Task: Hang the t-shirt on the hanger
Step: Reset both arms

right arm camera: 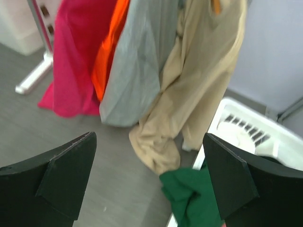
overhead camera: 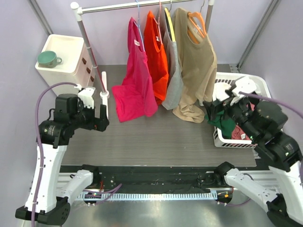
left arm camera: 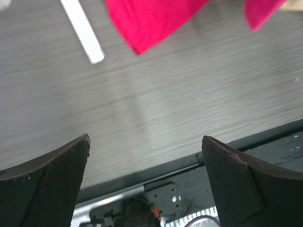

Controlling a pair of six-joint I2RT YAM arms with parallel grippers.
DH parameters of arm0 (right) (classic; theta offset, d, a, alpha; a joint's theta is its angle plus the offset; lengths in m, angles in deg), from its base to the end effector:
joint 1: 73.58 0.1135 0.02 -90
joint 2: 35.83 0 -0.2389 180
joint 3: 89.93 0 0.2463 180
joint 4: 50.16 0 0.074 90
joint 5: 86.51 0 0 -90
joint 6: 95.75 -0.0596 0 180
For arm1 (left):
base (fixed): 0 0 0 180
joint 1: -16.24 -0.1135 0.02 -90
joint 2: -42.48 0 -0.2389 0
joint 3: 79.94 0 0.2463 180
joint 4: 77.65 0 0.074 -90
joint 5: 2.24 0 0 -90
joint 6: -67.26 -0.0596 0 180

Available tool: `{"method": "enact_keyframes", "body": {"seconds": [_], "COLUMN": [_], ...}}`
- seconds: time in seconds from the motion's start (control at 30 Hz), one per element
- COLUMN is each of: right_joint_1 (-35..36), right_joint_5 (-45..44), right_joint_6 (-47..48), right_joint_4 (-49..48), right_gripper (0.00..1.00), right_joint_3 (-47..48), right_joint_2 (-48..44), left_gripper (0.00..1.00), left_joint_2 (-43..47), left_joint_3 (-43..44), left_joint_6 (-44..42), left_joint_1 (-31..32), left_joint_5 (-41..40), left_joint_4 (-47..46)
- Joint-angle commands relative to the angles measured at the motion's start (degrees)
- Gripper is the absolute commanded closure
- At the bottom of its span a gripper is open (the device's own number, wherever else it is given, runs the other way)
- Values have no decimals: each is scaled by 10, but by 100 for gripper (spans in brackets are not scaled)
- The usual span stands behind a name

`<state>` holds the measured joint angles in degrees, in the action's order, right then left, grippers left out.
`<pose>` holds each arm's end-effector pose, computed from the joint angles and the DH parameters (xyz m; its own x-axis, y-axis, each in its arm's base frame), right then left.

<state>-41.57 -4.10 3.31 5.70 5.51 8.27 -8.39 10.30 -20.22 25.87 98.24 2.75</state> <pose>0.1186 0.0649 0.4616 -0.0008 -0.1846 -0.9828 -0.4191 0.8924 -0.1673 0.1556 -0.0374 0.3680 -0.6598 0.0681 -0.7484 0.2710 0.9504 -0.1525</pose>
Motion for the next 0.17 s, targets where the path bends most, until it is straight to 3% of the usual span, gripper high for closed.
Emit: {"method": "enact_keyframes", "body": {"seconds": [0.0, 0.13], "right_joint_1": [-33, -54], "right_joint_5": [39, 47], "right_joint_6": [-28, -28], "right_joint_4": [24, 22], "right_gripper": [0, 0], "right_joint_3": [-73, -108], "right_joint_2": [-57, -90], "left_gripper": [0, 0], "left_joint_2": [24, 29], "left_joint_3": [-30, -9], "left_joint_6": [-6, -9], "left_joint_1": [-3, -3], "left_joint_5": [-57, -129], "left_joint_4": [10, 8]}}
